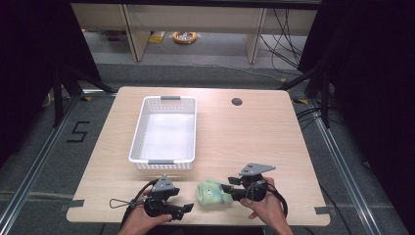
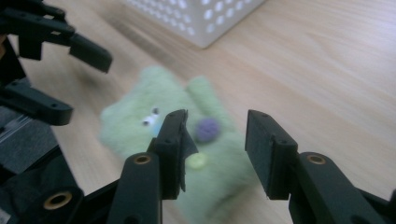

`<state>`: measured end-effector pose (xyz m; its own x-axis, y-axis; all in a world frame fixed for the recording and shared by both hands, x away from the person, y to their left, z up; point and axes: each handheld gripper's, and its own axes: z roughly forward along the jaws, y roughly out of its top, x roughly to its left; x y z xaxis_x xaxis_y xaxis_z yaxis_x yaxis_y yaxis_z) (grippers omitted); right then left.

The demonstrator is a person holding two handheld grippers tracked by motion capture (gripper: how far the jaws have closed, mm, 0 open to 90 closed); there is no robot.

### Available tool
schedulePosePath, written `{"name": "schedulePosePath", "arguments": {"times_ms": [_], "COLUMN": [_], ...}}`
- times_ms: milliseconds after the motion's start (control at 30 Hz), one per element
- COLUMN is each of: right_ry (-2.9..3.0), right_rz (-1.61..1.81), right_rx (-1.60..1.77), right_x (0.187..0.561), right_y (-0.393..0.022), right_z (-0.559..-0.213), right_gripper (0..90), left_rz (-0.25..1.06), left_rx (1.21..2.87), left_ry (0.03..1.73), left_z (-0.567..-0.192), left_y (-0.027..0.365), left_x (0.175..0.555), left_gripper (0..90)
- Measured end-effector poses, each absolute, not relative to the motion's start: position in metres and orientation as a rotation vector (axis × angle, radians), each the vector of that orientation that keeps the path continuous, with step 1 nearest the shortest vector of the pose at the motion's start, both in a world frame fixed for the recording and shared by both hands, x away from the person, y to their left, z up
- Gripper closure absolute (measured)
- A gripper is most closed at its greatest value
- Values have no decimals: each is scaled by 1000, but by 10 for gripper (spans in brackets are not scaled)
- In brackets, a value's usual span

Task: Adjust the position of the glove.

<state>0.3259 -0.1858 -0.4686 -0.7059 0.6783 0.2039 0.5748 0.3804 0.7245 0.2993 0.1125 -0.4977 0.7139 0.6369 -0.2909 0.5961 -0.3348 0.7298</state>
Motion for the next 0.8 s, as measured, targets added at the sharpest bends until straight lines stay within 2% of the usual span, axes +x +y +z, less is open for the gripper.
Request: {"name": "schedulePosePath", "arguments": {"times_ms": [333,633,800], "right_ry": [2520,2569,2605], "right_rz": [1173,1177,1223], "right_rx": [1278,1323,1361], "right_x": [334,342,343], "right_y": [-198,-200,-202], "right_z": [-484,-498,-503], "right_gripper": [517,525,532], "left_rz": [-20,-88,-84], "left_rx": [2010,2037,2069], "left_ry": [963,961,960], "left_z": [-496,-501,-503], "left_y": [90,67,62], "left_x": [311,325,326], "left_gripper": [217,217,248]}}
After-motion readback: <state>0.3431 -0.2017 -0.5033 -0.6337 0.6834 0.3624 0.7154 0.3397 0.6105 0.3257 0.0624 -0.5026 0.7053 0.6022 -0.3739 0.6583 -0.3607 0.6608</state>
